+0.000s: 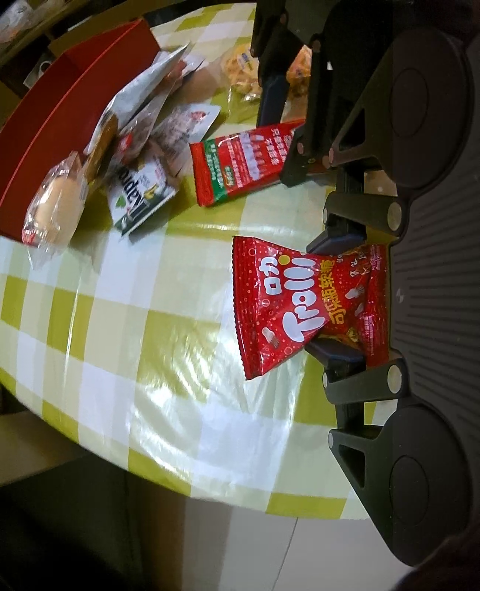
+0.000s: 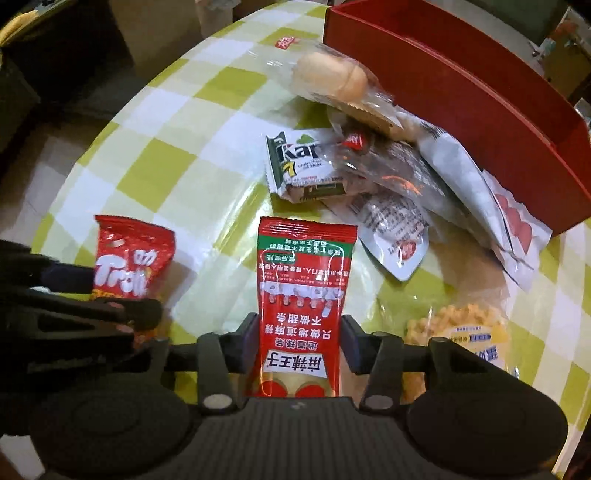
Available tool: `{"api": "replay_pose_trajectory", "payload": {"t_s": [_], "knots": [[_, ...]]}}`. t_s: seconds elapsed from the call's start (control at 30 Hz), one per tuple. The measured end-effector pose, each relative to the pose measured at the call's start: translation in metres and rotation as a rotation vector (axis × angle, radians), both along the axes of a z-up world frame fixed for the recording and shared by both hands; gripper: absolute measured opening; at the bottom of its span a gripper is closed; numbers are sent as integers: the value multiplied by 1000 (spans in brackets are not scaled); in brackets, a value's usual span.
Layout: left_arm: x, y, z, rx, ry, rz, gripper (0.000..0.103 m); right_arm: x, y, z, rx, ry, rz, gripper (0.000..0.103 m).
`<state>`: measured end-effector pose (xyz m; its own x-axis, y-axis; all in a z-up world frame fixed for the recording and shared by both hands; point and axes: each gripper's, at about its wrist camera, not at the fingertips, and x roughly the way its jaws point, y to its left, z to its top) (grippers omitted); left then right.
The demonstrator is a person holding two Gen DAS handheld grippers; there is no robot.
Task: Organize snacks
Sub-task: 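Lift the Trolli bag with the left tool while the right tool lifts the stick pack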
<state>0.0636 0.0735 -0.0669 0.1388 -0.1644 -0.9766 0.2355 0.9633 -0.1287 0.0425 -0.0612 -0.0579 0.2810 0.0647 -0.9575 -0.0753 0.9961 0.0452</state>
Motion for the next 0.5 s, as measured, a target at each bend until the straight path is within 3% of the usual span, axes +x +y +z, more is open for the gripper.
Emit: {"api": "replay_pose_trajectory", "payload": {"t_s": [0.3,0.5], "knots": [[-8,-23,10,10,-12,0,53,-27,-35,39,61,-128,-60,50],[-11,-63,31,45,-75,-32,52,-43,-72,50,161,-208,-121,50]]}}
